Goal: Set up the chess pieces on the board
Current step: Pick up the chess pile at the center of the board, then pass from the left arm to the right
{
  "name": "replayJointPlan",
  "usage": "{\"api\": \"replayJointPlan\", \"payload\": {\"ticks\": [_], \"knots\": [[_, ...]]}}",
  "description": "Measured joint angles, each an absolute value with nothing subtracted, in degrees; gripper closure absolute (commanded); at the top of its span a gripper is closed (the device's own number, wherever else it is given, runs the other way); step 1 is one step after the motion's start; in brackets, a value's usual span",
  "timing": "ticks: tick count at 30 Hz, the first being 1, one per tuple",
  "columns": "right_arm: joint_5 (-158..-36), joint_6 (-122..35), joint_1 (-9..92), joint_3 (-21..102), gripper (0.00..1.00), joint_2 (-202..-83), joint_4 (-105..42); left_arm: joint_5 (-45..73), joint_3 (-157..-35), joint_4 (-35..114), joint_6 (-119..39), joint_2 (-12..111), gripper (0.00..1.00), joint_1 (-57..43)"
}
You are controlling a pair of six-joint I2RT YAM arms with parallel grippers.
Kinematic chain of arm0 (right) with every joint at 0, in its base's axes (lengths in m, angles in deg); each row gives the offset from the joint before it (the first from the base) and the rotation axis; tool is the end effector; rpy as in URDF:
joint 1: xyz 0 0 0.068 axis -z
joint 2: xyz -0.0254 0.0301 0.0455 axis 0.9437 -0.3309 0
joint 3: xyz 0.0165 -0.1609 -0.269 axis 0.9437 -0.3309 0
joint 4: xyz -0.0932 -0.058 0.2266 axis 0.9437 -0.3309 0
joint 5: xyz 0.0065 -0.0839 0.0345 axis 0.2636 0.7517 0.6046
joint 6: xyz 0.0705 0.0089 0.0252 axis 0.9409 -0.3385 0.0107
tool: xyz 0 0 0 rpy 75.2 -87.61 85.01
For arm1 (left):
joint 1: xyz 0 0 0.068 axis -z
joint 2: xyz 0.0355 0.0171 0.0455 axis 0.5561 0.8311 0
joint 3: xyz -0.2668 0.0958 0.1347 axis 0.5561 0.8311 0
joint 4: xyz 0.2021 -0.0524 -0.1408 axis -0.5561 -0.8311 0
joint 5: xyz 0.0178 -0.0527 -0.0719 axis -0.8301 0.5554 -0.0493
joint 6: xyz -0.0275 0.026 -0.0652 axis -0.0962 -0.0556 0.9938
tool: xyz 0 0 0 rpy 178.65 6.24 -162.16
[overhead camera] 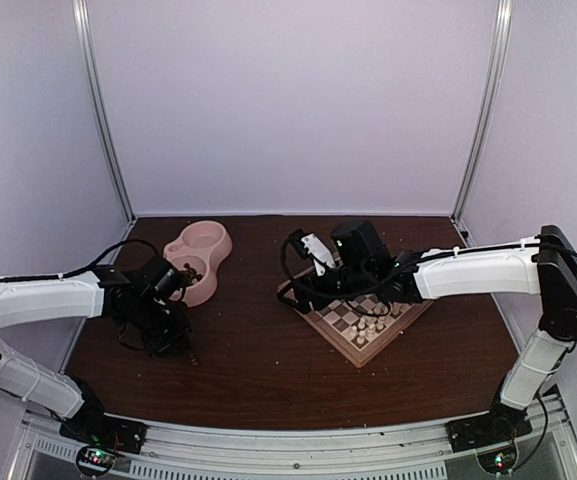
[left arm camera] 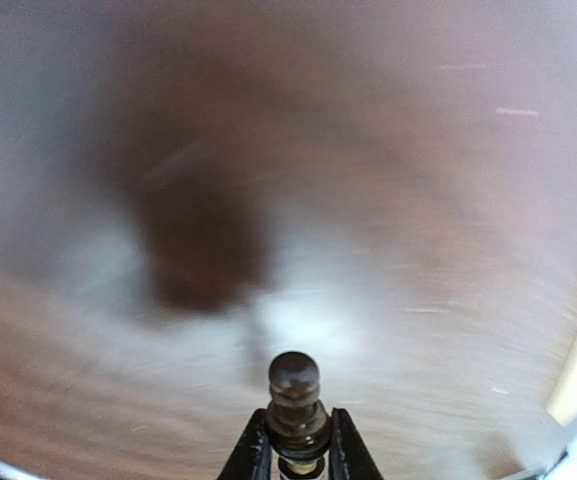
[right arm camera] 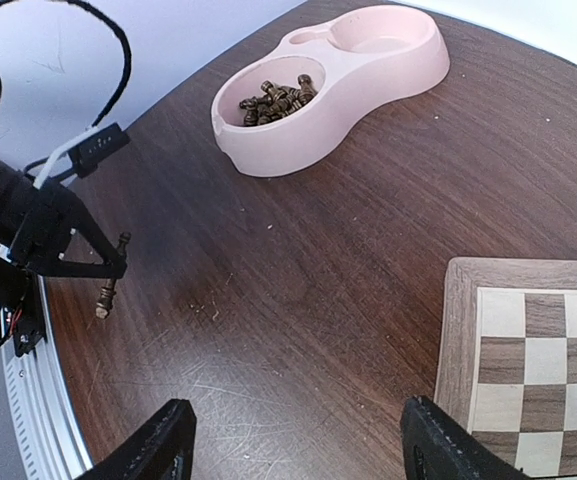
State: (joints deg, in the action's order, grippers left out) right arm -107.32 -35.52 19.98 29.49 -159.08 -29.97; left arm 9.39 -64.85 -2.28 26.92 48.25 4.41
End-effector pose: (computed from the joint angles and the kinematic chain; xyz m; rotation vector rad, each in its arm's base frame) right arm 0.2402 0.3247 0.2666 -0.8848 2.0980 0.9798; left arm 0.1603 -0.1311 0.1984 -1.0220 2.8286 -0.4362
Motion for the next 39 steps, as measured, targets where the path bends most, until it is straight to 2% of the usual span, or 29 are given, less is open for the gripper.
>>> {"api": "replayJointPlan", "payload": {"ticks": [8,13,19,26,39], "knots": [[-109.0,-34.5,20.2,30.4,0.27,-159.1,-31.9,16.6,-67.4,16.2,5.2,48.5,0.83,4.4],[-116.8,-30.2,23.3,34.7,0.33,-159.4,-34.1,22.8,-72.3,22.7,-10.8,52.8,0.83,4.4],[-124.0,-25.8,27.6,39.6,0.35,-160.5,-37.0,31.2,-78.6,27.4,-24.4,59.4,0.82,4.4],[-131.1,-24.7,27.7,44.7,0.46,-162.5,-45.3,38.9,-80.8,31.3,-33.1,64.3,0.83,4.6],[-136.0,-19.8,28.1,44.7,0.55,-167.0,-45.9,42.9,-81.9,31.7,-39.2,65.7,0.83,5.3]]}}
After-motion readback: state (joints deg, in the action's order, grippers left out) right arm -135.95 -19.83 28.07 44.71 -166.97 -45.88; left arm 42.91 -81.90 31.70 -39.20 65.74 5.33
